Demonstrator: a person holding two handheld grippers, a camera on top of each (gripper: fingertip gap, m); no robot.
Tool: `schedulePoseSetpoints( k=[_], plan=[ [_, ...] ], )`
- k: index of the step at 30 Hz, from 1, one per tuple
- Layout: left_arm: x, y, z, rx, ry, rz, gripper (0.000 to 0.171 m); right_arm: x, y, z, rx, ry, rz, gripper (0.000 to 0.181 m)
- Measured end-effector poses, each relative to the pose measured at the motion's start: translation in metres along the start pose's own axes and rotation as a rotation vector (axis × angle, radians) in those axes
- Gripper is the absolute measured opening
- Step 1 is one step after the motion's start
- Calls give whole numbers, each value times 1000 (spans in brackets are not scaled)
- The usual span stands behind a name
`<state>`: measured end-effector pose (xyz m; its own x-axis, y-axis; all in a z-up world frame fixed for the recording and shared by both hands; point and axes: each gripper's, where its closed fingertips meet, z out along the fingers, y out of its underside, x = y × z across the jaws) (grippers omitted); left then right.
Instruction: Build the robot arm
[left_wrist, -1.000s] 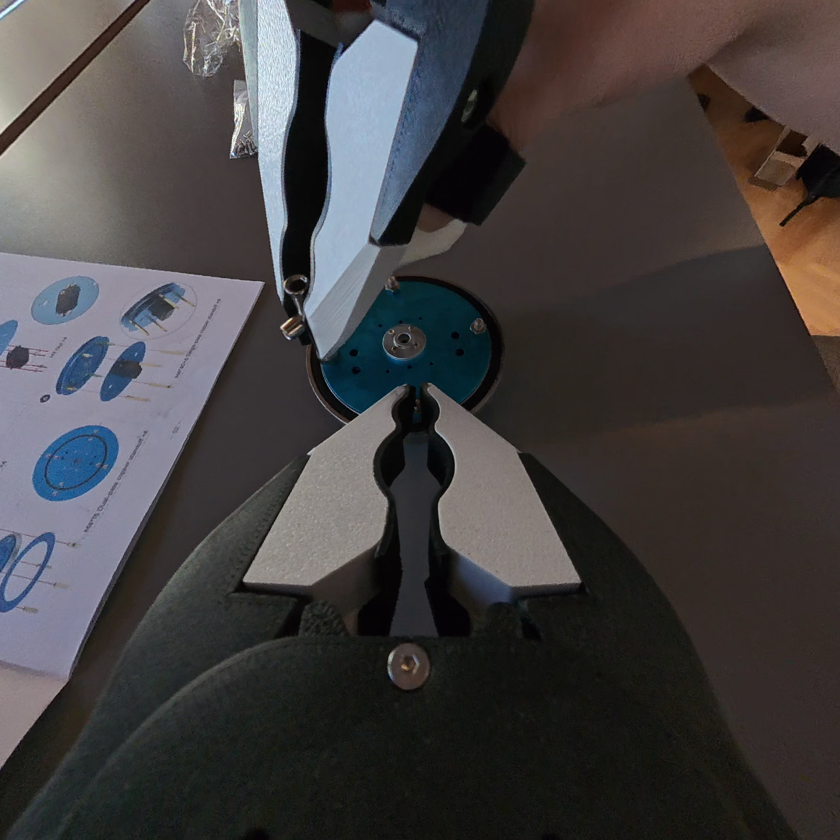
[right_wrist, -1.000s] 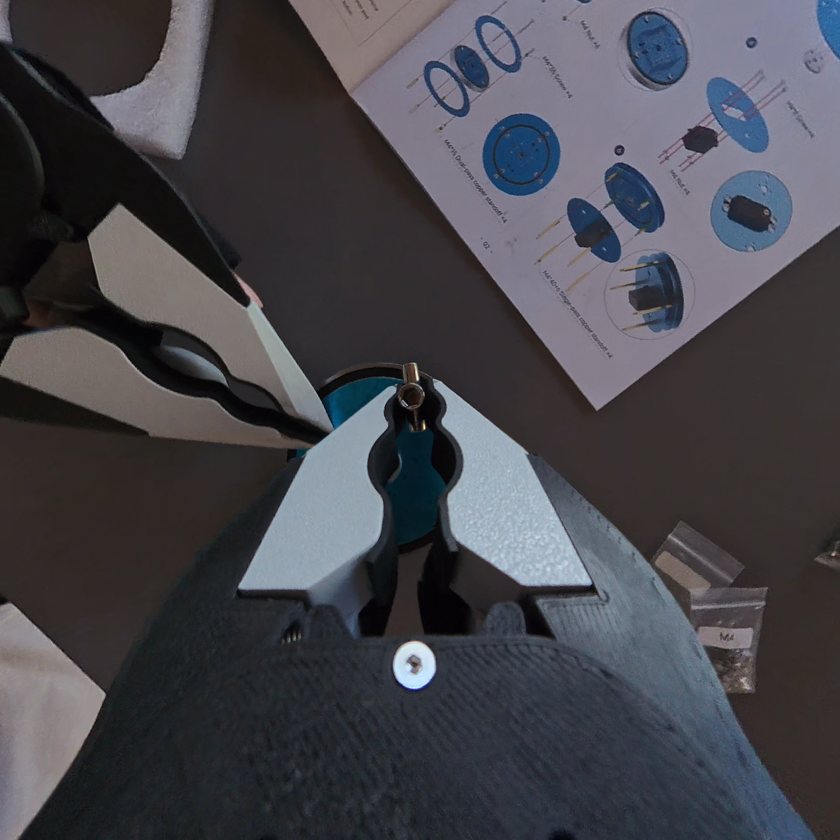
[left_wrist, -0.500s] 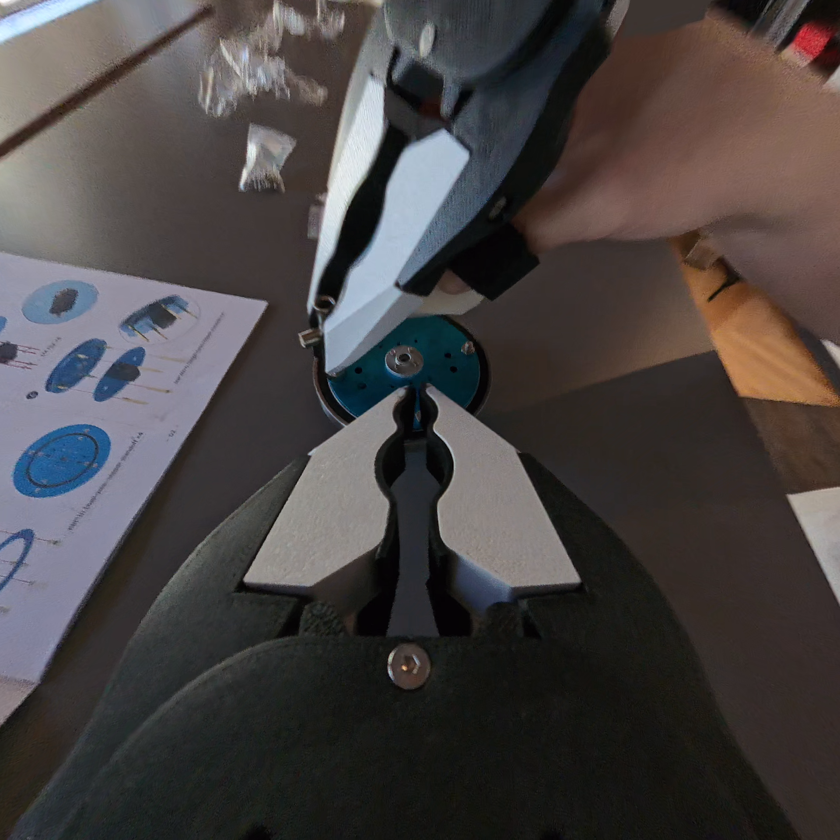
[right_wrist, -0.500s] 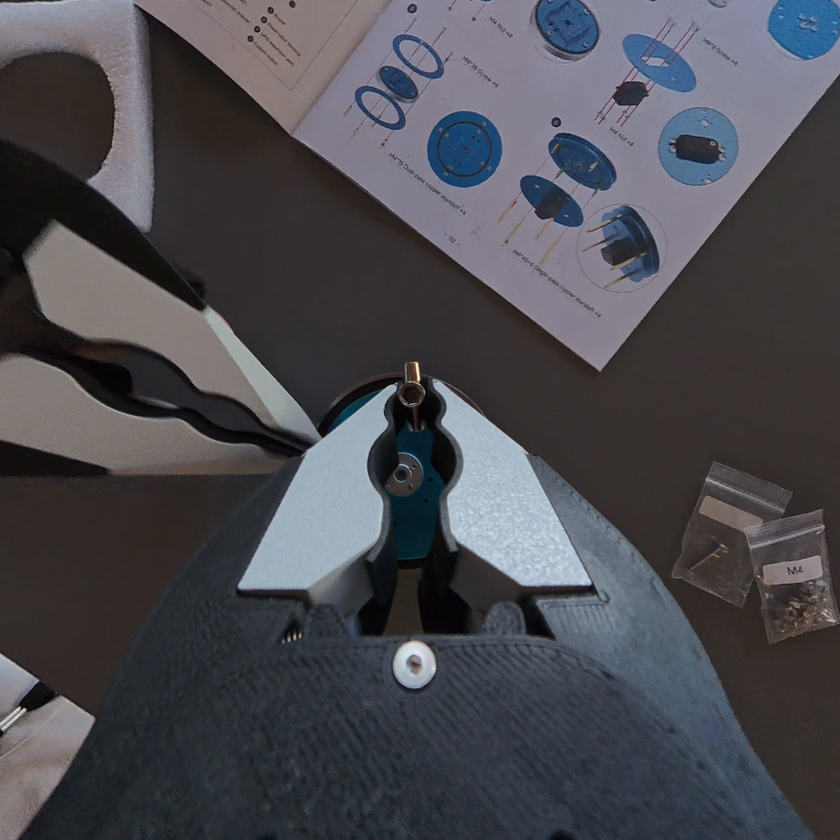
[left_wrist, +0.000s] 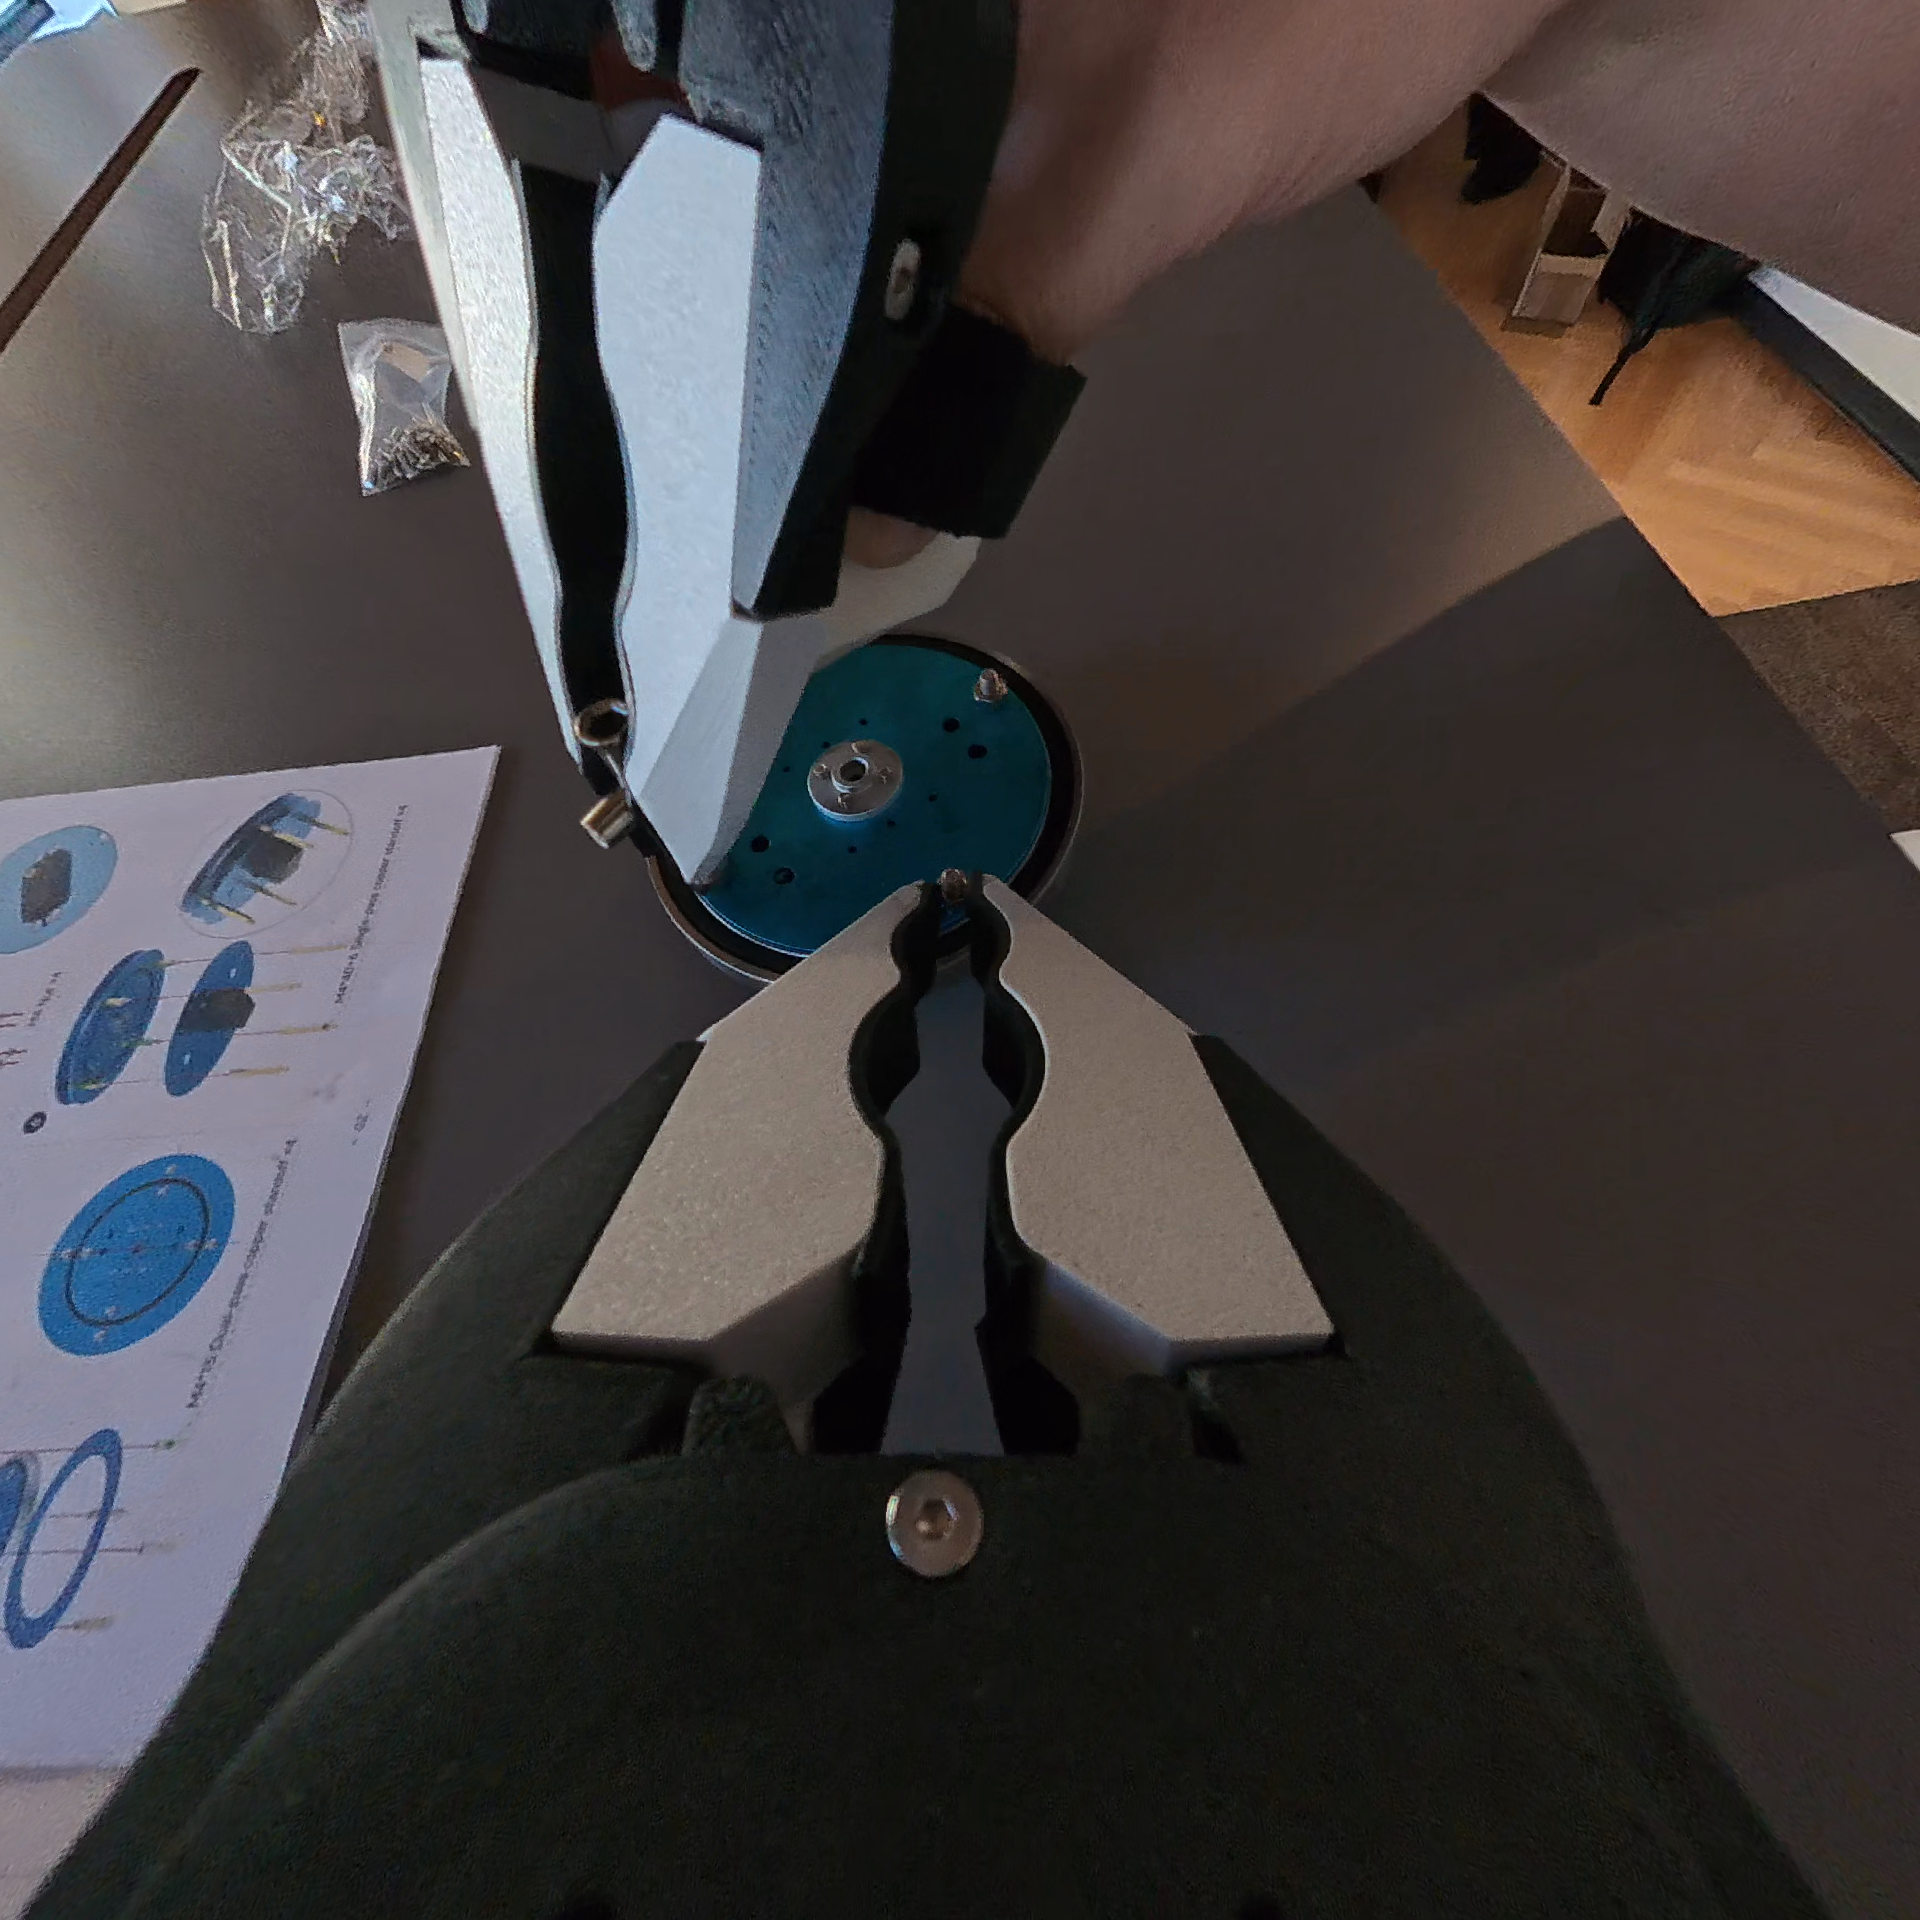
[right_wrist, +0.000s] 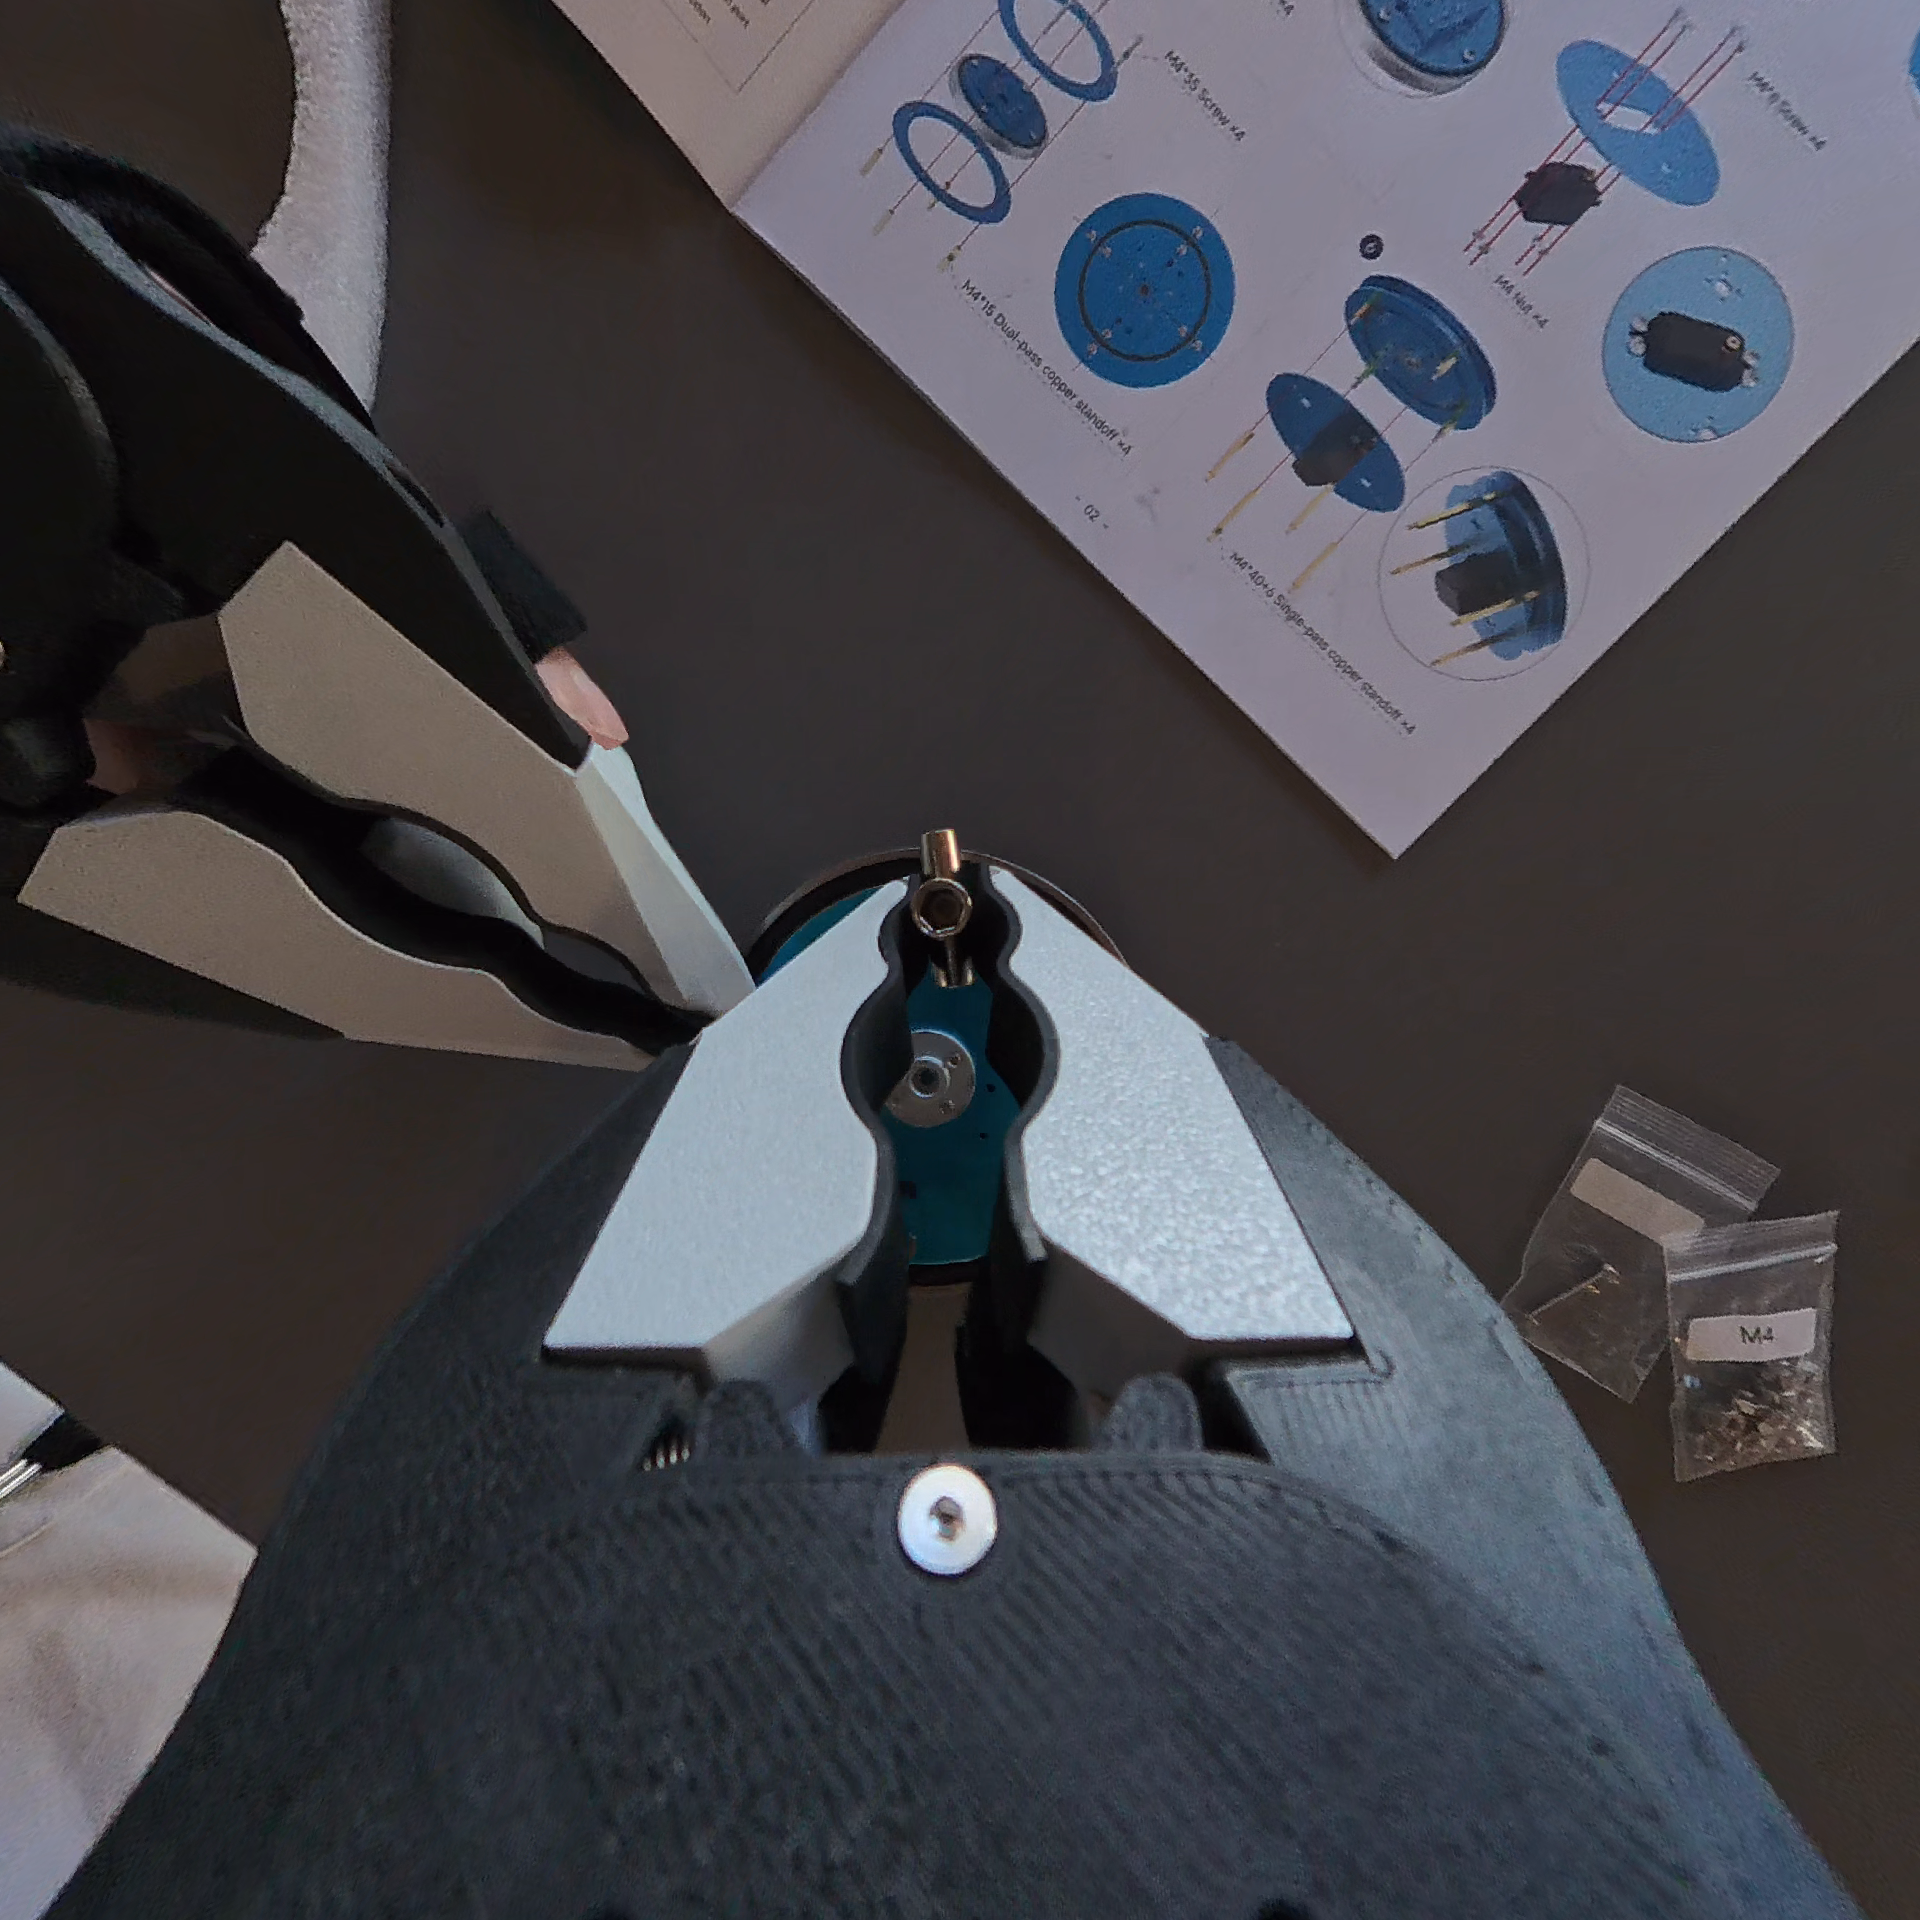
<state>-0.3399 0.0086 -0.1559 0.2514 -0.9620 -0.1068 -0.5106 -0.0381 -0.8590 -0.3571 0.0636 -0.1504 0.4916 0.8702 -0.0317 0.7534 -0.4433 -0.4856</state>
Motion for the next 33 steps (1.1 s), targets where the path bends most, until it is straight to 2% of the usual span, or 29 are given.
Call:
schedulePoseSetpoints(
  k=[11,14,16,18,20,21,27,29,33],
  plan=[
    [-1,-23,35,-17,-126,16,0,-3,7,-4,5,-13,23,8],
    [-2,-38,-3,96,-173,26,0,-8,10,-6,24,-49,-9,8],
    [-26,-49,-41,235,-259,-50,0,-15,13,-7,36,-78,-67,8],
    [-54,-43,-59,265,-260,-188,6,-22,17,-9,38,-104,-95,8],
    [-60,-31,-50,215,-123,-334,19,-32,23,-12,34,-129,-177,8],
    [-61,-27,-43,190,-71,-372,18,-38,27,-14,27,-148,-217,8],
    [-51,3,5,-32,-15,-277,29,-53,38,-20,39,-173,-409,8],
    [-48,0,14,-39,-5,-255,30,-56,40,-21,62,-176,-486,8],
    [-46,-15,21,18,30,-247,28,-55,40,-21,69,-198,-482,8]
  ],
)
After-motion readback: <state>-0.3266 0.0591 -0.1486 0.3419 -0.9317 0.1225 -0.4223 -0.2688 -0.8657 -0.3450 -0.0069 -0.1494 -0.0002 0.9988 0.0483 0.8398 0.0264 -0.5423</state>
